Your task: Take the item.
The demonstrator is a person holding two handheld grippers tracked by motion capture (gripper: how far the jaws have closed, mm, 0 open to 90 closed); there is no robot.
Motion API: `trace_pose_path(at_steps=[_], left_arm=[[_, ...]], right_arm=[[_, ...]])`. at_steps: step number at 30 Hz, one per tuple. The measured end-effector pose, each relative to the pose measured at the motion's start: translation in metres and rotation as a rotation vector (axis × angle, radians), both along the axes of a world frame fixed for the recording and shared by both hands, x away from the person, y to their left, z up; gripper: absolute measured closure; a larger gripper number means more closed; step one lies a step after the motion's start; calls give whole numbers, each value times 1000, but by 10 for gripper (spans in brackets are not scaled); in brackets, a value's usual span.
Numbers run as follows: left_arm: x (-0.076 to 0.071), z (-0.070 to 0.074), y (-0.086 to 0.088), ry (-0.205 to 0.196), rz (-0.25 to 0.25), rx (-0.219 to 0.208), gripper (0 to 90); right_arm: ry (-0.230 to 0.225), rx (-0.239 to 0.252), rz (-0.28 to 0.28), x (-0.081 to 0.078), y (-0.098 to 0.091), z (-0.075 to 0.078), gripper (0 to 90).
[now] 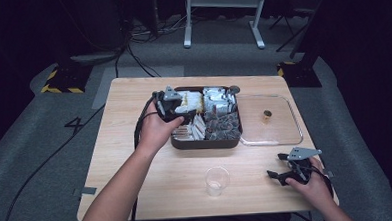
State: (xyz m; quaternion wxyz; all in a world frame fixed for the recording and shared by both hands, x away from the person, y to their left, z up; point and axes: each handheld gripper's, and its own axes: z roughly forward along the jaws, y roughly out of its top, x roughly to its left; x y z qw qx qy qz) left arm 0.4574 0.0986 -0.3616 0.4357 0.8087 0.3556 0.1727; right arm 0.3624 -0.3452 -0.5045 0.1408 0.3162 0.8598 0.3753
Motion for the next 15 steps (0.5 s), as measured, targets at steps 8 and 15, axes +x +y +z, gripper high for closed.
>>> trace_pose_path(at_steps=[8, 15], left_arm=[[30, -11, -12, 10, -17, 11, 353], [56, -32, -24, 62, 27, 16, 357]], right_arm=[[2, 2, 0, 0, 0, 0, 134], [0, 2, 5, 0, 0, 0, 135]])
